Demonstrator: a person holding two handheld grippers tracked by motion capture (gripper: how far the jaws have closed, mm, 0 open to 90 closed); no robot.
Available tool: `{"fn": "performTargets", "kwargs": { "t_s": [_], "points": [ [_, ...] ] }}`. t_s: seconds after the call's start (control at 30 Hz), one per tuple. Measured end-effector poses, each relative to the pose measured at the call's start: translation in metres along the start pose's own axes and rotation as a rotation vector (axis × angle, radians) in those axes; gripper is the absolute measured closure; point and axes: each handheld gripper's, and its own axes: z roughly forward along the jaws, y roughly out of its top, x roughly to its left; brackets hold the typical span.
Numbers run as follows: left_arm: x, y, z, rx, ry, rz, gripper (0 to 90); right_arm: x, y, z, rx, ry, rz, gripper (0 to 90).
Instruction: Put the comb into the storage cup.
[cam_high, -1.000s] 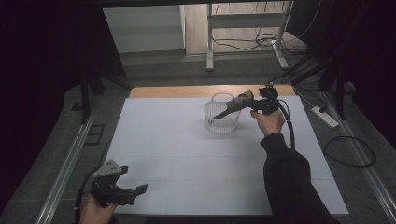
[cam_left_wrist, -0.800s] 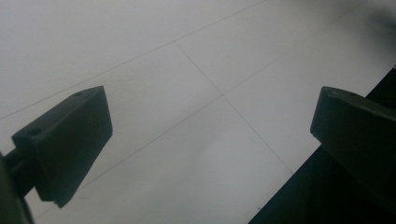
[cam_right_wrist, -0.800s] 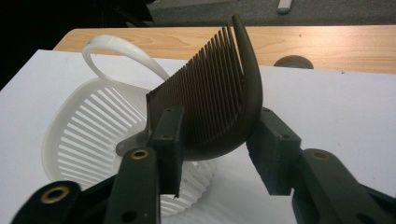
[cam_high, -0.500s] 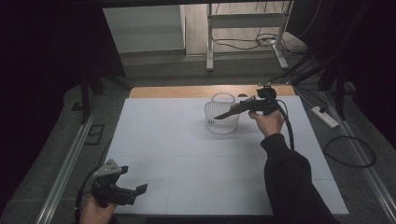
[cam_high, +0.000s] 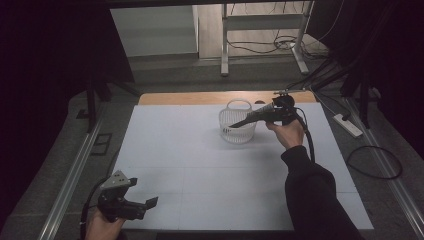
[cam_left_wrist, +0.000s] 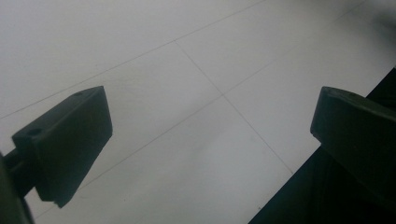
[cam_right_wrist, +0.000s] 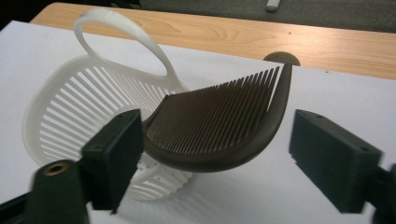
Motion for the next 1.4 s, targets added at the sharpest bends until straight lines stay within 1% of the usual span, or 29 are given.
{"fn": "performTargets", "kwargs": {
  "t_s": [0.13,0.2,0.27,0.33,0.4,0.53,0.7,0.8,0.93,1.03,1.1,1.17,1.4],
  "points": [
    [0.000,0.000,0.000,0.001,0.001,0.001,0.0,0.002,-0.001,-0.003,-0.002,0.018,-0.009,13.4],
    [0.000,0.000,0.000,0.001,0.001,0.001,0.0,0.004,-0.002,-0.004,0.009,0.023,-0.022,9.0],
    [0.000,0.000,0.000,0.001,0.001,0.001,0.0,0.006,-0.003,-0.006,0.011,0.016,-0.039,8.0],
    [0.000,0.000,0.000,0.002,0.001,0.002,0.0,0.008,-0.004,-0.007,0.022,0.021,-0.066,5.2],
    [0.000,0.000,0.000,0.002,0.001,0.002,0.0,0.009,-0.006,-0.008,0.025,0.008,-0.089,3.0],
    [0.000,0.000,0.000,0.003,0.002,0.003,0.0,0.009,-0.008,-0.011,0.023,0.032,-0.091,0.0],
    [0.000,0.000,0.000,0.002,0.002,0.002,0.0,0.012,-0.011,-0.016,0.000,0.041,-0.122,0.0],
    [0.000,0.000,0.000,0.003,0.002,0.003,0.0,0.013,-0.013,-0.018,0.006,0.057,-0.125,0.0],
    [0.000,0.000,0.000,0.000,0.000,-0.001,0.0,0.014,-0.017,-0.020,0.003,0.066,-0.136,0.0],
    [0.000,0.000,0.000,-0.001,-0.001,0.000,0.0,0.014,-0.020,-0.022,0.003,0.065,-0.155,0.0],
    [0.000,0.000,0.000,-0.002,-0.002,0.001,0.0,0.014,-0.021,-0.023,-0.004,0.073,-0.164,0.0],
    [0.000,0.000,0.000,-0.003,-0.002,0.001,0.0,0.014,-0.023,-0.024,-0.011,0.071,-0.169,0.0],
    [0.000,0.000,-0.001,-0.007,-0.004,0.001,0.0,0.013,-0.029,-0.026,0.001,0.072,-0.171,0.0]
  ]
}}
